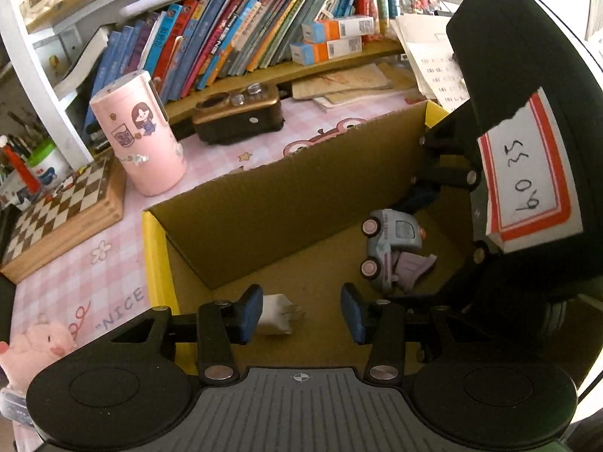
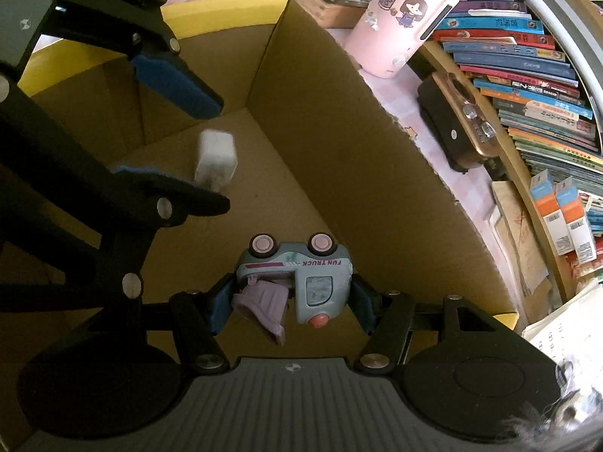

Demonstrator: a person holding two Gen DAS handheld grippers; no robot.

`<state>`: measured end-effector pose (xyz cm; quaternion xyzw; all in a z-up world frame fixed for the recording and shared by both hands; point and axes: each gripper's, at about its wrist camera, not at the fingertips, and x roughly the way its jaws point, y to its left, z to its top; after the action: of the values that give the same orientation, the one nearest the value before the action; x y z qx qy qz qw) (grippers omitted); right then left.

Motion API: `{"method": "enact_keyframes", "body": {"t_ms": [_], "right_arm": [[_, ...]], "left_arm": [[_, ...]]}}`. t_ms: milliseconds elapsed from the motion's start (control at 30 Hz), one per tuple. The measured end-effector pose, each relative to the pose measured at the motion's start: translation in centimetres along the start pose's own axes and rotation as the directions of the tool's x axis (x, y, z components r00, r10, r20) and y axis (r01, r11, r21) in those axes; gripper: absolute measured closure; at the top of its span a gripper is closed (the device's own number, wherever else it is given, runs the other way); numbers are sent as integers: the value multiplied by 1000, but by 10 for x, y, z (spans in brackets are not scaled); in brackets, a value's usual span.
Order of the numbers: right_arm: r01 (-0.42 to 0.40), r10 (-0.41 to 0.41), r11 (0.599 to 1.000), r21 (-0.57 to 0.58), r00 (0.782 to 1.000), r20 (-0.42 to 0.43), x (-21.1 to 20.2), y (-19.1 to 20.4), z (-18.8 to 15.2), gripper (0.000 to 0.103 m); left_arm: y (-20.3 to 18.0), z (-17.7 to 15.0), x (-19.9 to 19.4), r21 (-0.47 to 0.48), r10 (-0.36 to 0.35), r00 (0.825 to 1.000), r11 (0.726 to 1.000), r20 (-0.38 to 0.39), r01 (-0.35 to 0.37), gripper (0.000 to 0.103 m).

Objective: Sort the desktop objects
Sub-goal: 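Open the right tool dropping the truck while the left tool releases the plug into the box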

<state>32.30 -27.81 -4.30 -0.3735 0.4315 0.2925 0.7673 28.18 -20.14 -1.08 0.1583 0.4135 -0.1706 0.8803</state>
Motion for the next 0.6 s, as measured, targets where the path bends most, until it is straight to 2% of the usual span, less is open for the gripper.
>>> {"method": "enact_keyframes", "body": {"t_ms": [67,133,200,400,600], "right_arm": [[2,-2,1000,4,1000,16,-2,0,-1,35],[11,-12,1000,12,999,36,-6,0,-1,30],[15,-16,1000,22,998,63,-10,1,-2,29],[23,-42,991,130,988,146,-36,-2,-8,29],[38,-129,949,314,953,272,-87,-12,-15,26]], "left_arm": [[0,0,-3,-6,20,1000,1000,14,-20,37],[-1,-1,-10,-15,45,997,999,61,-44,32],[-1,-3,-16,-26,66,994,998,92,-64,26],[4,-12,-48,-98,108,979,991,174,-92,23],[18,-19,-84,-181,160,951,977,263,-114,14]]}}
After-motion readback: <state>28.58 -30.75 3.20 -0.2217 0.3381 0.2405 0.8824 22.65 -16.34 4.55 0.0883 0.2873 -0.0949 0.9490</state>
